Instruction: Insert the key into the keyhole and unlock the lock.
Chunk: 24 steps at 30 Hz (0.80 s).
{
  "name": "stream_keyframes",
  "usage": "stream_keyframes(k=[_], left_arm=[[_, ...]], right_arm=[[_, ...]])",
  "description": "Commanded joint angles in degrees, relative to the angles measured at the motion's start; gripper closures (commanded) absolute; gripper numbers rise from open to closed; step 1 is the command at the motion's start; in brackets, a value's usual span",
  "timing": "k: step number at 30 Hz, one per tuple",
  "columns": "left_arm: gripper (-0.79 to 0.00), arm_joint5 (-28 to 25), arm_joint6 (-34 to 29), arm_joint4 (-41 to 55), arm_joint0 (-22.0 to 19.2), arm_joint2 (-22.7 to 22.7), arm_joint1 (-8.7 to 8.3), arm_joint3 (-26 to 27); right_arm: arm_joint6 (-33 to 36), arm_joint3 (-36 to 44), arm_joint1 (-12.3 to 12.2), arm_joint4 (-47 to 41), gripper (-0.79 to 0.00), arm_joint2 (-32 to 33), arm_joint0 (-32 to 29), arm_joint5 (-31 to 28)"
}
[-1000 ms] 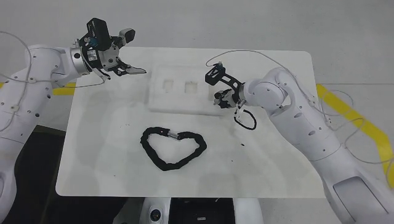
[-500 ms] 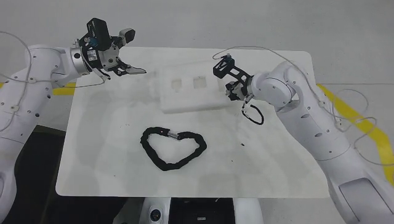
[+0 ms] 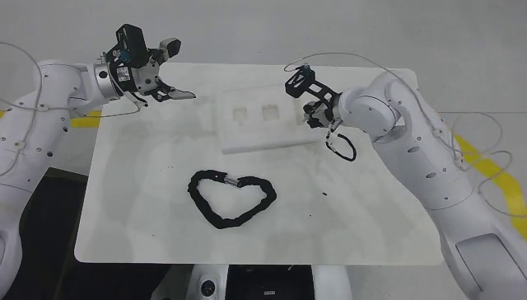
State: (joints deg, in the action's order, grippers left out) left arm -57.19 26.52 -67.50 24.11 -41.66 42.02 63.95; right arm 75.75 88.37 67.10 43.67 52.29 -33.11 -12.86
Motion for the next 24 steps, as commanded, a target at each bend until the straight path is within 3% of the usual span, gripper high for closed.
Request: stream_keyframes(k=[1,12,24], left_arm=[[-0.785,0.0,0.0,0.0,0.0,0.0,0.0,0.0],[-0.785,0.0,0.0,0.0,0.0,0.0,0.0,0.0],[-0.785,0.0,0.0,0.0,0.0,0.0,0.0,0.0]], right_arm=[[-1.2,1.6,-0.2,-3.5,0.0,1.8,-0.8,-0.8],[-11.5,4.3,-1.6,-17.2,0.0,8.4,-8.1,-11.3],[-21.3,6.1,-3.5,-17.4,0.0,15.5,-14.4,-19.7]])
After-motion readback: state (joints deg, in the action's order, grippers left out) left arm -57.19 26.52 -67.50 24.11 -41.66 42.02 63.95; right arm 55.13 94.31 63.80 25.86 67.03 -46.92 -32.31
